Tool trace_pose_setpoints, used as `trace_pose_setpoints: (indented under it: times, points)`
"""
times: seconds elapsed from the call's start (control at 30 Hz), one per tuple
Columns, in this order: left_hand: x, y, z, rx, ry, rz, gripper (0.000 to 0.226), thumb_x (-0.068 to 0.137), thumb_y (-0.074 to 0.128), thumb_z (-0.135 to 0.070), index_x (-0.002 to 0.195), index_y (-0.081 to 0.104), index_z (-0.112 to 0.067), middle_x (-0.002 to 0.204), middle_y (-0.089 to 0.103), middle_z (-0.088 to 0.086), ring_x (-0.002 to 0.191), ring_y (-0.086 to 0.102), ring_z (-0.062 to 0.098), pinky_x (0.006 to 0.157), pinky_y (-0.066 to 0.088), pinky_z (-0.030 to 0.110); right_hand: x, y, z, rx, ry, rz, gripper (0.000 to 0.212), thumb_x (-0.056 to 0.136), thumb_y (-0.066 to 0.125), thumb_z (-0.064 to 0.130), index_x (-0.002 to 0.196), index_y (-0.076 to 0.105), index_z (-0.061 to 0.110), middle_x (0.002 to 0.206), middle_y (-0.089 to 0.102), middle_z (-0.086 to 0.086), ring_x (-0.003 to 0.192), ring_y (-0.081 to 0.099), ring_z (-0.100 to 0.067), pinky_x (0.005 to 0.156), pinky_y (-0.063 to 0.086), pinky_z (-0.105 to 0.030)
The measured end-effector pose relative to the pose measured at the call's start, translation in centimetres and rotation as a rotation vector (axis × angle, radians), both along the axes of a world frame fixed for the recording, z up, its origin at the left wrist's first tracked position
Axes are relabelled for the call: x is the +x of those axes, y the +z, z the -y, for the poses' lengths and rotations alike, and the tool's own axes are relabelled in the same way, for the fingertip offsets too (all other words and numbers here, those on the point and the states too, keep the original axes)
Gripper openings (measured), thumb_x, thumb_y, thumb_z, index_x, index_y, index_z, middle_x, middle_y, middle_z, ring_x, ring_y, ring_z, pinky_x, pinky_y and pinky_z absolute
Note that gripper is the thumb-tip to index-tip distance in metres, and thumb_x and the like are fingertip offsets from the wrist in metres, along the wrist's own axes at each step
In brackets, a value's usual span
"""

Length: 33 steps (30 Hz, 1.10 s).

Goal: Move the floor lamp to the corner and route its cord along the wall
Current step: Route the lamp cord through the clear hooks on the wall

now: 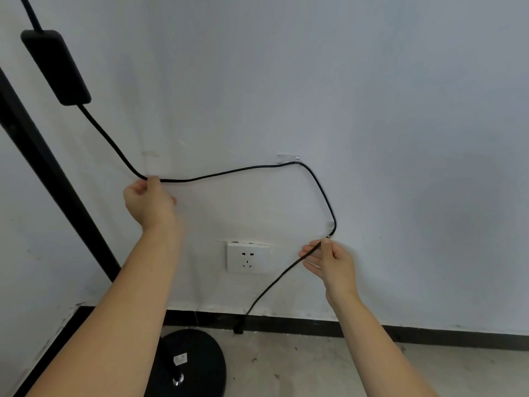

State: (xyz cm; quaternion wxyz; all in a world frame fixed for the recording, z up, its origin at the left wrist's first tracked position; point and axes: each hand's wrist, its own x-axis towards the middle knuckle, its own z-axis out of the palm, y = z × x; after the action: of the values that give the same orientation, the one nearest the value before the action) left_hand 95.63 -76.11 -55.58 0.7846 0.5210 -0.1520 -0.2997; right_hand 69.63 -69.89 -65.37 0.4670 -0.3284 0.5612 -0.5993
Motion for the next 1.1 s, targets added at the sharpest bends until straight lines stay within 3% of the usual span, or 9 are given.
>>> trace_pose_setpoints:
  times: [0.2, 0.37, 0.47, 0.57, 0.7, 0.77, 0.87, 1.0, 1.1]
  points:
    - [0.2, -0.1, -0.1, 0.021, -0.020, -0.012, 0.017, 0.087, 0.050, -0.016, 0.073, 0.043, -0.023, 0.071, 0.047, -0.001, 0.058, 0.043, 0.011, 0.052, 0.043, 0.023, 1.8, -0.3, 0.7, 0.061, 0.060, 0.051, 0.031, 0.100, 0.041, 0.021, 0.087, 0.064, 0.004, 0.080, 0.072, -0.012, 0.069, 0.074, -0.017, 0.065, 0.061, -0.027]
    - [0.3, -0.6, -0.5, 0.015, -0.052, 0.000, 0.020, 0.092, 0.054, -0.025, 0.075, 0.044, -0.023, 0.075, 0.050, -0.002, 0.056, 0.044, 0.009, 0.050, 0.042, 0.022, 4.4, -2.8, 0.4, 0.203, 0.266, 0.003, 0.024, 0.097, 0.043, 0.006, 0.086, 0.063, -0.002, 0.094, 0.067, -0.019, 0.076, 0.073, -0.023, 0.062, 0.060, -0.023]
    - [0.4, -0.8, -0.7, 0.014, -0.071, 0.003, 0.021, 0.092, 0.056, -0.027, 0.075, 0.045, -0.022, 0.074, 0.051, -0.002, 0.054, 0.044, 0.008, 0.047, 0.042, 0.020, 5.7, -4.7, 0.5, 0.286, 0.372, -0.220, 0.021, 0.098, 0.040, 0.007, 0.097, 0.060, -0.002, 0.102, 0.062, -0.015, 0.080, 0.067, -0.028, 0.059, 0.057, -0.025]
    - [0.6, -0.2, -0.6, 0.017, -0.069, 0.002, 0.018, 0.090, 0.055, -0.019, 0.074, 0.046, -0.021, 0.083, 0.054, 0.008, 0.064, 0.048, 0.014, 0.060, 0.045, 0.028, 6.2, -6.5, 0.9, 0.391, 0.459, -0.490, 0.028, 0.099, 0.039, 0.013, 0.111, 0.059, -0.002, 0.106, 0.060, -0.015, 0.080, 0.066, -0.027, 0.061, 0.054, -0.029]
    - [0.7, 0.4, -0.5, 0.019, -0.050, -0.019, 0.016, 0.084, 0.055, -0.012, 0.073, 0.045, -0.019, 0.086, 0.054, 0.010, 0.072, 0.047, 0.020, 0.069, 0.044, 0.033, 5.9, -8.9, 0.9, 0.504, 0.649, -0.964, 0.028, 0.096, 0.041, 0.010, 0.106, 0.062, -0.005, 0.111, 0.067, -0.025, 0.099, 0.066, -0.035, 0.088, 0.053, -0.041]
    - [0.6, 0.6, -0.4, 0.010, -0.047, -0.027, 0.017, 0.084, 0.055, -0.013, 0.072, 0.044, -0.019, 0.080, 0.052, 0.007, 0.068, 0.046, 0.019, 0.067, 0.043, 0.033, 5.6, -10.2, 0.5, 0.524, 0.612, -0.829, 0.024, 0.096, 0.045, 0.011, 0.100, 0.064, -0.003, 0.101, 0.071, -0.023, 0.085, 0.069, -0.029, 0.084, 0.056, -0.038]
    - [0.4, 0.4, -0.4, 0.010, -0.044, -0.035, 0.015, 0.084, 0.055, -0.015, 0.074, 0.046, -0.019, 0.080, 0.051, 0.004, 0.069, 0.046, 0.017, 0.069, 0.045, 0.032, 5.0, -11.7, 0.2, 0.511, 0.503, -0.419, 0.024, 0.097, 0.045, 0.011, 0.097, 0.065, -0.003, 0.078, 0.070, -0.012, 0.064, 0.069, -0.017, 0.064, 0.060, -0.026]
    - [0.2, 0.2, -0.6, 0.003, -0.047, -0.039, 0.011, 0.083, 0.055, -0.015, 0.076, 0.047, -0.019, 0.083, 0.051, 0.006, 0.070, 0.046, 0.017, 0.069, 0.045, 0.031, 5.2, -12.5, 0.7, 0.450, 0.370, -0.099, 0.016, 0.097, 0.047, 0.010, 0.091, 0.059, 0.003, 0.075, 0.071, -0.012, 0.063, 0.071, -0.016, 0.055, 0.059, -0.021]
    - [0.2, 0.3, -0.6, -0.001, -0.043, -0.026, 0.011, 0.082, 0.053, -0.013, 0.075, 0.046, -0.018, 0.079, 0.049, 0.005, 0.069, 0.044, 0.017, 0.067, 0.044, 0.031, 5.9, -12.8, 1.6, 0.391, 0.261, -0.029, 0.012, 0.096, 0.049, 0.009, 0.091, 0.058, 0.002, 0.078, 0.071, -0.014, 0.069, 0.071, -0.020, 0.056, 0.060, -0.019]
